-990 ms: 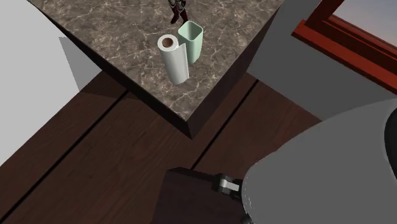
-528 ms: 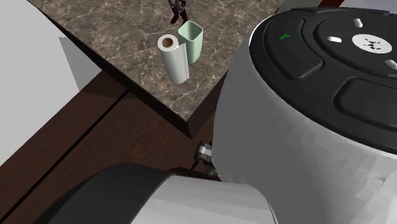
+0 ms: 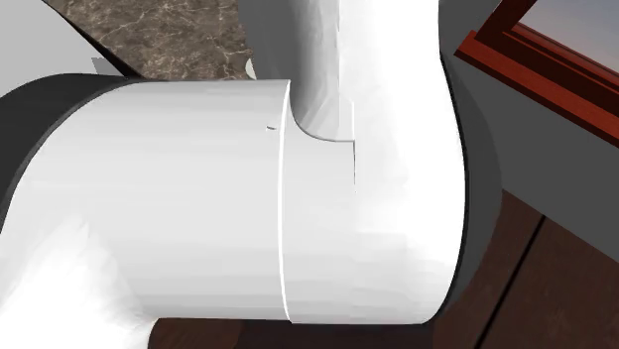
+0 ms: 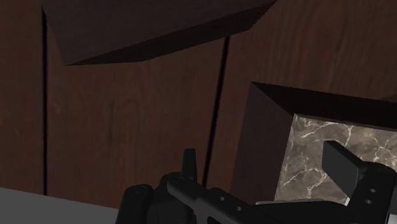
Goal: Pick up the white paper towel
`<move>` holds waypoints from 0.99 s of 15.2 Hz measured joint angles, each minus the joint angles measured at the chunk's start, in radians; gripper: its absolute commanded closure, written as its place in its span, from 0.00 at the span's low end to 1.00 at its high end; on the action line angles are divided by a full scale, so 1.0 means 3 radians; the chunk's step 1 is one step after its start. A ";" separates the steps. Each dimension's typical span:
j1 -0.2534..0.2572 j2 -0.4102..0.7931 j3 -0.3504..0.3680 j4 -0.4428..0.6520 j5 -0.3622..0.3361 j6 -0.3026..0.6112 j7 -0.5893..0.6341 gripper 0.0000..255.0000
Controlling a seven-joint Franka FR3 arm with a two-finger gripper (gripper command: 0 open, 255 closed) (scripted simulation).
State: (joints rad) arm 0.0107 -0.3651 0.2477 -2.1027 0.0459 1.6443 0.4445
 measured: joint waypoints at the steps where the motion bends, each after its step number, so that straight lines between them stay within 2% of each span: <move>1: 0.0001 0.0114 0.0045 0.0101 -0.0004 0.0028 0.0089 0.00; 9: 0.0039 0.1019 0.0317 0.0987 -0.0183 0.0155 0.0769 0.00; 13: 0.0140 0.1537 0.0418 0.1572 -0.0361 0.0117 0.1137 0.00; 15: 0.0212 0.1876 0.0437 0.2040 -0.0489 -0.0004 0.1289 0.00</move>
State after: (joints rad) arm 0.0743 0.1978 0.3788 -1.4908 -0.1007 1.6431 0.8313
